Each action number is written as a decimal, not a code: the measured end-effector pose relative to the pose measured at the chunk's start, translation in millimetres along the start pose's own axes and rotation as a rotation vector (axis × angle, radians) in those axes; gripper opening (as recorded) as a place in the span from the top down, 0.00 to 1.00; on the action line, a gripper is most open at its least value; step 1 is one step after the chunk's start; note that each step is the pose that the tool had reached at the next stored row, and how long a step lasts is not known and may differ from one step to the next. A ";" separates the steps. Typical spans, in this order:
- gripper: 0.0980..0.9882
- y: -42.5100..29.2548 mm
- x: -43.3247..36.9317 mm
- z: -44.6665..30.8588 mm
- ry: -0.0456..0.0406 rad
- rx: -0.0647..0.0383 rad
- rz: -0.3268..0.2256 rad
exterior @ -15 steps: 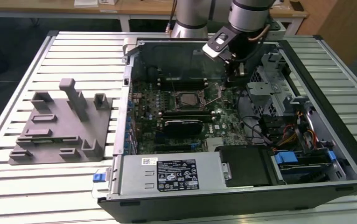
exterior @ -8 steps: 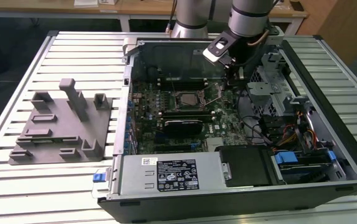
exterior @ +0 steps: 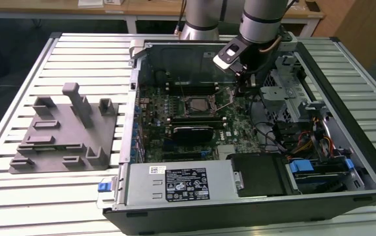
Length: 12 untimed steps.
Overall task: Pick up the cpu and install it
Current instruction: 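Close the cpu cover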
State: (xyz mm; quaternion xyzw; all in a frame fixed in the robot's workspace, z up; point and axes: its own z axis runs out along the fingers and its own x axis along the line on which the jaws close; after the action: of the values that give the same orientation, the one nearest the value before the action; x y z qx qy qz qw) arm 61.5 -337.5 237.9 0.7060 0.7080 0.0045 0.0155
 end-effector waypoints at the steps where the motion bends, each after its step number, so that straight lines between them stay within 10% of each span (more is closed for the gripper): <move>1: 0.99 0.0 0.0 0.0 -0.0001 0.000 0.000; 12: 0.99 -4.9 0.3 0.1 0.0003 0.000 0.000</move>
State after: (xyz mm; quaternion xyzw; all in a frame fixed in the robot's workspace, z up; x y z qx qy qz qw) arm 56.6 -337.3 237.6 0.7061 0.7080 0.0046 0.0154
